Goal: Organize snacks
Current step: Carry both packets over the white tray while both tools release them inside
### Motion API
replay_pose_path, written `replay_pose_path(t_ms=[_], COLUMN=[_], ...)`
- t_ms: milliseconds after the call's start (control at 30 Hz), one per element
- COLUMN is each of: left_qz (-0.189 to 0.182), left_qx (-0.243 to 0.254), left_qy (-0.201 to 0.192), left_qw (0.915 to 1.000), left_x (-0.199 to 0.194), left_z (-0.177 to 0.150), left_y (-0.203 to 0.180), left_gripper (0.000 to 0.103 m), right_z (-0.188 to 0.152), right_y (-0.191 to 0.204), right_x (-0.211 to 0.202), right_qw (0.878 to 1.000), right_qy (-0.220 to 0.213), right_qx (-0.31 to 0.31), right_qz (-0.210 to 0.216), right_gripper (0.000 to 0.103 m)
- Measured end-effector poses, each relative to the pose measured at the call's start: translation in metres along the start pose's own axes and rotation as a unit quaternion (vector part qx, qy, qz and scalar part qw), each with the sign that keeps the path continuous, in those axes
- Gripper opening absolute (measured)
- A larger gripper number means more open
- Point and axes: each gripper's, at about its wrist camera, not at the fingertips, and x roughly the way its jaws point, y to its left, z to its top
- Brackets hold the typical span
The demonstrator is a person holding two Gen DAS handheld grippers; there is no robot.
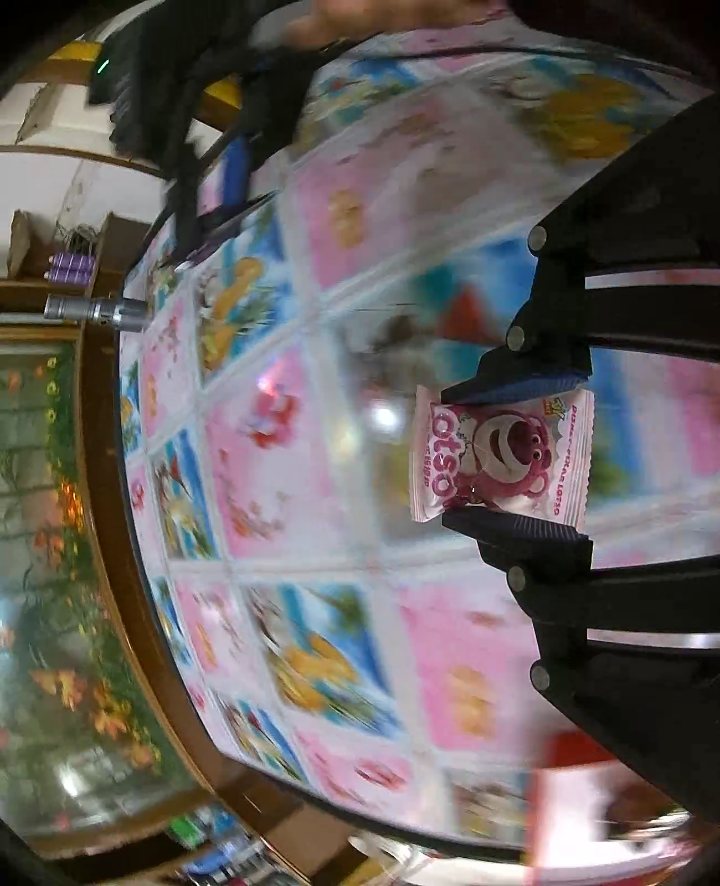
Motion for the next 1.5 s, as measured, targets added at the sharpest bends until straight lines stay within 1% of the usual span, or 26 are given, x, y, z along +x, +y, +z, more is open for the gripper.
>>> replay_pose_path(t_ms=[33, 133, 267, 333, 400, 500, 567, 633, 700, 800, 833, 900, 967, 1067, 1200, 1300, 1400, 1500], left_qz=[0.001, 0.008, 0.012, 0.023, 0.028, 0.043, 0.072, 0.088, 0.111, 0.137, 0.142, 0.146, 0.145, 0.142, 0.14, 0.131, 0.121, 0.122], left_qx=[-0.009, -0.035, -0.077, -0.093, -0.114, -0.135, -0.152, -0.167, -0.186, -0.2, -0.209, -0.222, -0.23, -0.234, -0.236, -0.237, -0.249, -0.254], left_qy=[-0.007, -0.017, -0.04, -0.056, -0.068, -0.08, -0.094, -0.105, -0.117, -0.126, -0.128, -0.13, -0.128, -0.13, -0.127, -0.108, -0.101, -0.096], left_qw=[0.9999, 0.9992, 0.9961, 0.9939, 0.9907, 0.9867, 0.9814, 0.9765, 0.9693, 0.9621, 0.959, 0.9555, 0.9539, 0.9531, 0.9532, 0.9567, 0.9556, 0.9547], left_x=[-0.014, -0.047, -0.093, -0.114, -0.136, -0.159, -0.177, -0.188, -0.199, -0.203, -0.204, -0.201, -0.195, -0.193, -0.183, -0.17, -0.159, -0.153], left_z=[-0.014, -0.041, -0.079, -0.098, -0.118, -0.141, -0.156, -0.163, -0.169, -0.177, -0.179, -0.182, -0.184, -0.187, -0.183, -0.179, -0.178, -0.179], left_y=[0.003, 0.014, 0.03, 0.039, 0.052, 0.073, 0.093, 0.111, 0.134, 0.159, 0.169, 0.184, 0.196, 0.204, 0.22, 0.23, 0.24, 0.242], left_gripper=[0.033, 0.033, 0.033, 0.033, 0.033, 0.033, 0.034, 0.034, 0.034, 0.034, 0.034, 0.034, 0.034, 0.034, 0.034, 0.034, 0.034, 0.034], right_z=[-0.002, -0.012, -0.04, -0.058, -0.082, -0.116, -0.14, -0.166, -0.186, -0.217, -0.228, -0.245, -0.261, -0.285, -0.312, -0.328, -0.338, -0.344], right_y=[0.004, 0.018, 0.04, 0.052, 0.069, 0.09, 0.102, 0.11, 0.115, 0.129, 0.136, 0.146, 0.156, 0.173, 0.188, 0.195, 0.201, 0.204], right_x=[0.002, 0.01, 0.034, 0.046, 0.058, 0.068, 0.071, 0.076, 0.082, 0.094, 0.097, 0.1, 0.108, 0.125, 0.149, 0.166, 0.174, 0.178], right_qw=[1.0, 0.999, 0.996, 0.993, 0.987, 0.977, 0.969, 0.962, 0.957, 0.949, 0.945, 0.941, 0.936, 0.929, 0.926, 0.925, 0.927, 0.928], right_qy=[0.003, 0.021, 0.06, 0.08, 0.107, 0.134, 0.152, 0.168, 0.18, 0.198, 0.203, 0.208, 0.217, 0.23, 0.247, 0.255, 0.243, 0.235], right_qx=[-0.005, -0.029, -0.067, -0.089, -0.119, -0.161, -0.177, -0.19, -0.197, -0.214, -0.221, -0.228, -0.228, -0.236, -0.236, -0.237, -0.256, -0.267], right_qz=[0.003, 0.01, 0.013, 0.019, 0.033, 0.049, 0.077, 0.105, 0.113, 0.118, 0.126, 0.141, 0.16, 0.167, 0.161, 0.152, 0.128, 0.114], right_gripper=[0.026, 0.026, 0.025, 0.025, 0.025, 0.025, 0.025, 0.025, 0.025, 0.025, 0.025, 0.025, 0.025, 0.025, 0.025, 0.026, 0.026, 0.028])
